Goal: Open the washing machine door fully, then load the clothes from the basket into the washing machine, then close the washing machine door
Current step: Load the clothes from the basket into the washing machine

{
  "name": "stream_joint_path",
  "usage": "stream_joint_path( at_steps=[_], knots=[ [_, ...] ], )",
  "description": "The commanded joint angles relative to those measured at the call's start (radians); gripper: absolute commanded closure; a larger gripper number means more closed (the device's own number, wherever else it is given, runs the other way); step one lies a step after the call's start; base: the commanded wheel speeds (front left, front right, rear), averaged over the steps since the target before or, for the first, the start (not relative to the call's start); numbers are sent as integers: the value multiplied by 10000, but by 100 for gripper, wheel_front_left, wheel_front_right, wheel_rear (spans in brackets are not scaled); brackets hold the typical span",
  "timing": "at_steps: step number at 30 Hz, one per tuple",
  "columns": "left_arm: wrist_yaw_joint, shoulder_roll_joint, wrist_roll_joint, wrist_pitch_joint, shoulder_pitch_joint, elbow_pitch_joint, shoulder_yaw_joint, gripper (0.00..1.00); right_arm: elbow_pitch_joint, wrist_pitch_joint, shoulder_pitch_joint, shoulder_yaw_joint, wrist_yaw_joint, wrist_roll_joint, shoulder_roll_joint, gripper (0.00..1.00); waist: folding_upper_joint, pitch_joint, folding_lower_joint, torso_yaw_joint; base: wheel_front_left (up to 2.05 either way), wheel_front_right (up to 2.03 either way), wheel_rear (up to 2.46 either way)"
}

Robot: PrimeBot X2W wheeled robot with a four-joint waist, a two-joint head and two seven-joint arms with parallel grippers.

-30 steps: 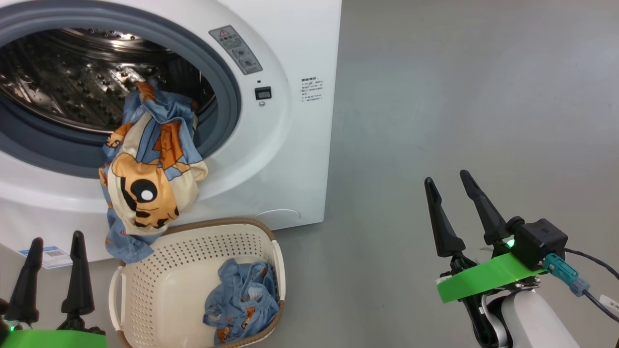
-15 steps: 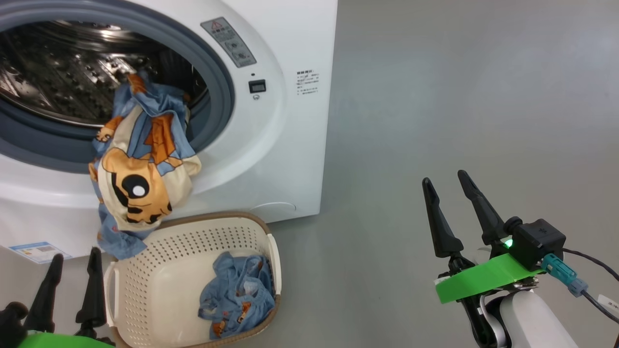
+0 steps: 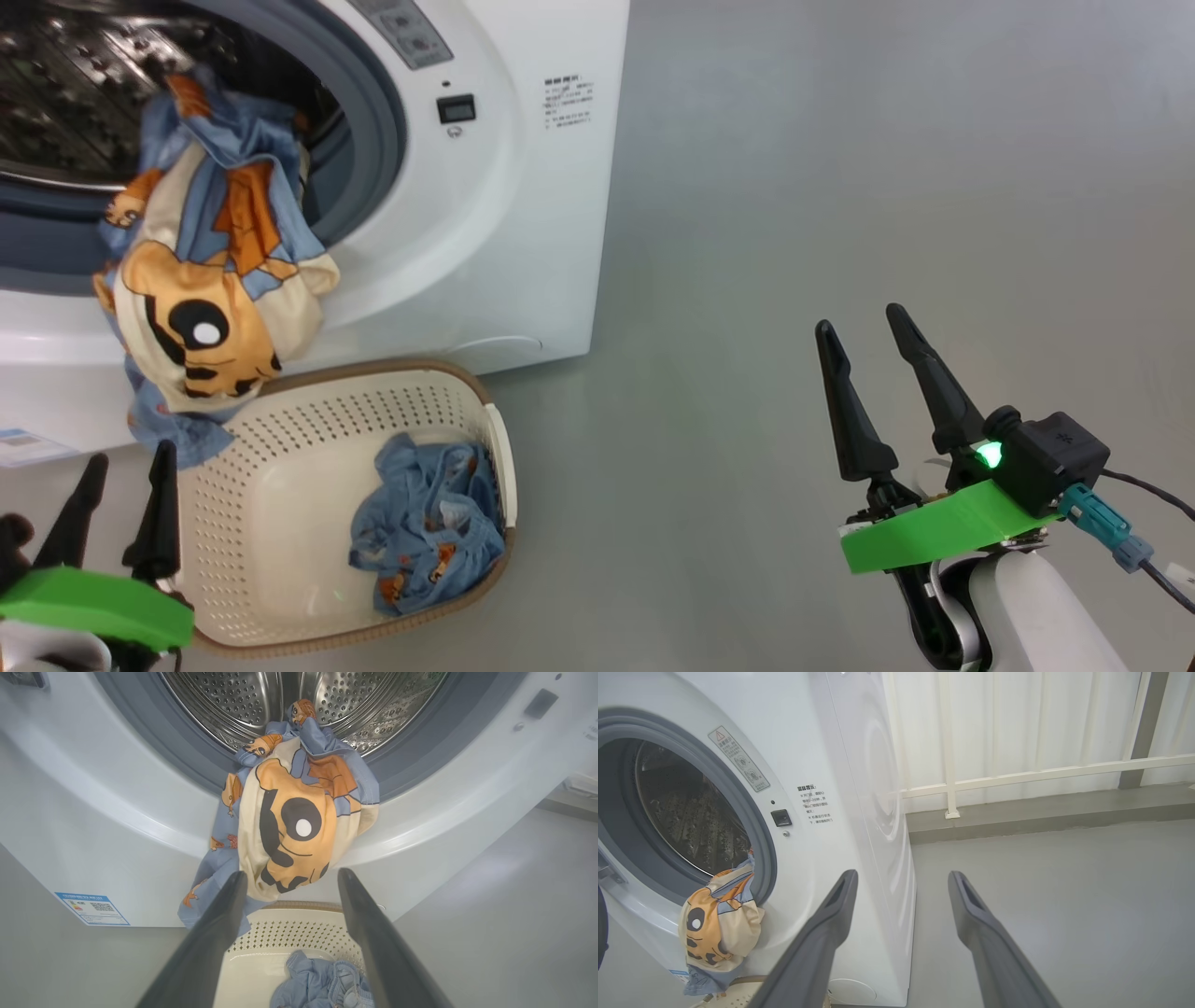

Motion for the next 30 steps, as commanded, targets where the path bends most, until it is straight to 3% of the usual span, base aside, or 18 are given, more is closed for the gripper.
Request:
stream_joint_path(
  at_steps=[1, 15, 30],
  knots=[
    [-21, 543, -234, -31, -529, 63, 146, 0, -328, -80, -177, 269, 56, 34, -39, 0, 0, 419, 0, -135, 0, 0, 0],
    [-21, 1983, -2036, 13, -2579, 1487, -2209, 0, -1025, -80, -376, 387, 56, 58, -39, 0, 0, 2006, 0, -460, 0, 0, 0],
    [-21, 3062, -3382, 71, -4624, 2507, -4057, 0, -1632, -80, -539, 527, 56, 144, -39, 0, 0, 3392, 0, -840, 0, 0, 0]
  ],
)
